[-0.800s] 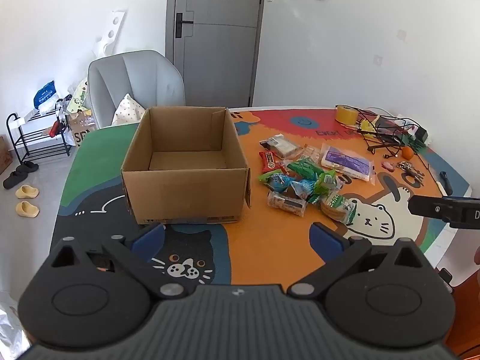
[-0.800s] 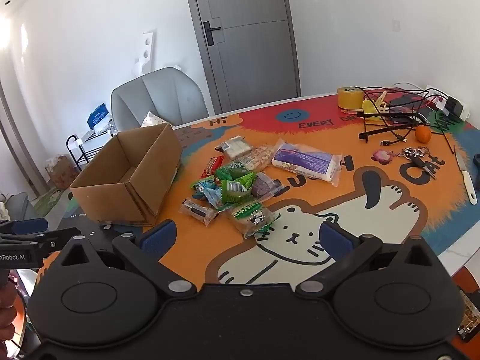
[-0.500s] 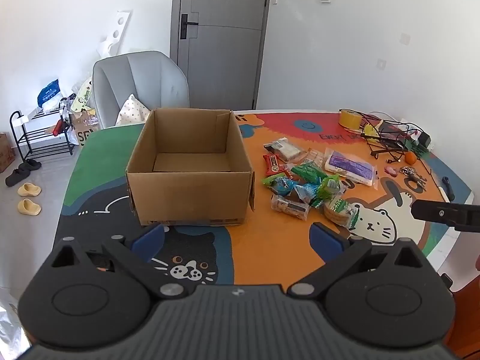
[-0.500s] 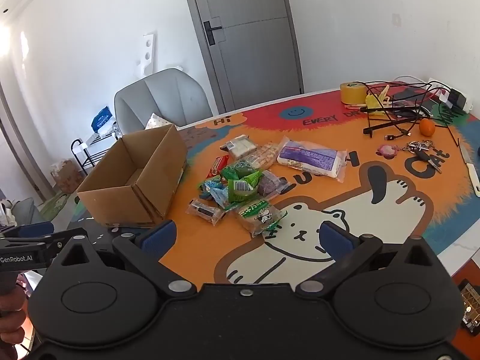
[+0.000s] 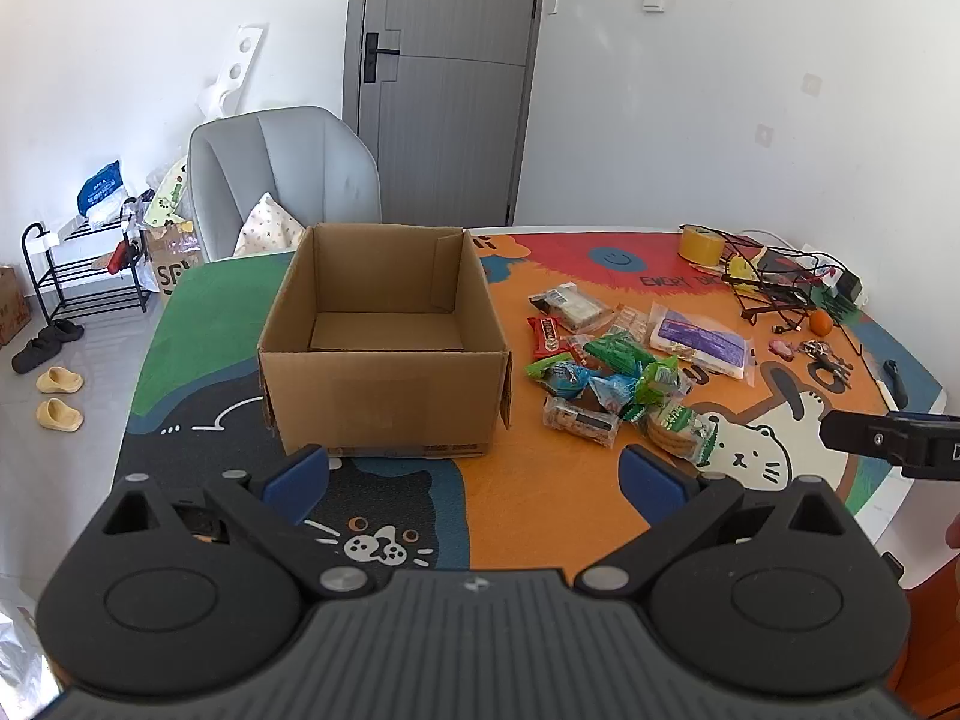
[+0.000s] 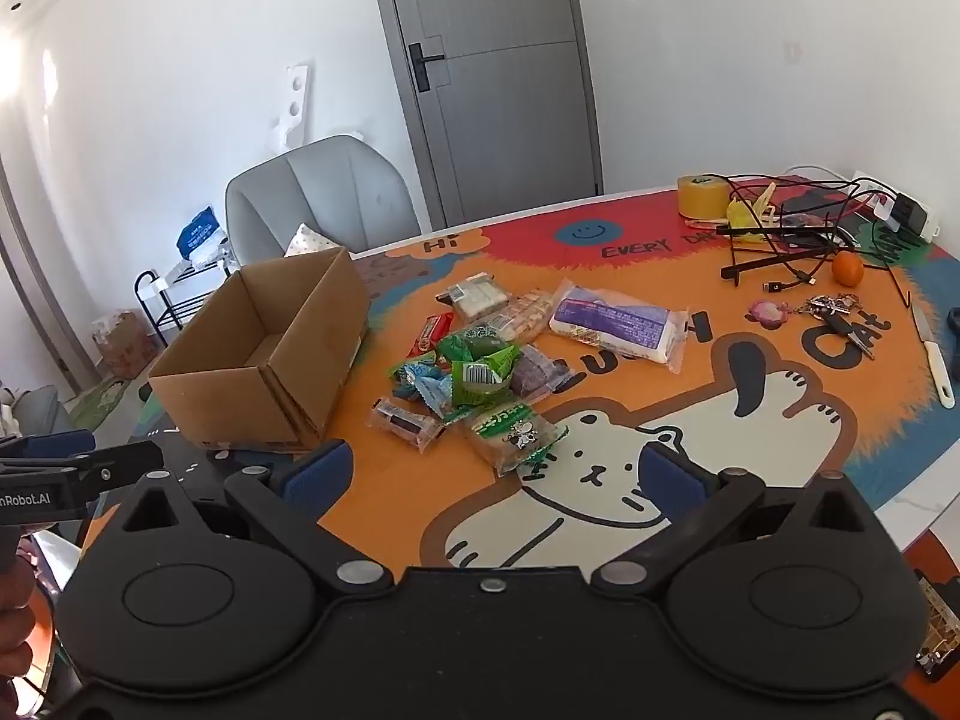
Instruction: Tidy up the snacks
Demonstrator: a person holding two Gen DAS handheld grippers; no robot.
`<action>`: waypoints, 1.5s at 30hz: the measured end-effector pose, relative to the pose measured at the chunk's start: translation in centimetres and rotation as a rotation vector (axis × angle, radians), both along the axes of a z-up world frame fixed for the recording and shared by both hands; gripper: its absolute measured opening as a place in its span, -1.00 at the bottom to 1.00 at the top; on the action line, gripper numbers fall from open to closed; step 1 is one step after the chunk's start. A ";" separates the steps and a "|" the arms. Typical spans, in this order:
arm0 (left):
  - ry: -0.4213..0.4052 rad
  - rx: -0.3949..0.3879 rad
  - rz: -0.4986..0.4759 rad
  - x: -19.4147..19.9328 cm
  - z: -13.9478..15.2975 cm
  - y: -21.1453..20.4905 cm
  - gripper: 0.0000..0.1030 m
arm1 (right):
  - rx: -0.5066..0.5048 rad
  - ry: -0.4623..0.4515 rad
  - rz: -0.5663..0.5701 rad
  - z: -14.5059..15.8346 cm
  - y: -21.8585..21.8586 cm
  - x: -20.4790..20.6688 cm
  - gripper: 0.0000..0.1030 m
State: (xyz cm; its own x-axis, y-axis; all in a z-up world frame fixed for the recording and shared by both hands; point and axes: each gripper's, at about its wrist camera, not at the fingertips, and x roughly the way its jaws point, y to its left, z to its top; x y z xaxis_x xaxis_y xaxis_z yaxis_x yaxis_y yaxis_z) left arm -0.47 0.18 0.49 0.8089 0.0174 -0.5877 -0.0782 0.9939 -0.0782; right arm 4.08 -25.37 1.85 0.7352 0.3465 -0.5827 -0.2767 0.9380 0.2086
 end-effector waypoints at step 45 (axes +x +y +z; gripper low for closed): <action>0.001 -0.007 0.007 0.0 0.1 0.4 0.99 | -0.008 -0.001 0.006 0.1 0.2 -0.1 1.00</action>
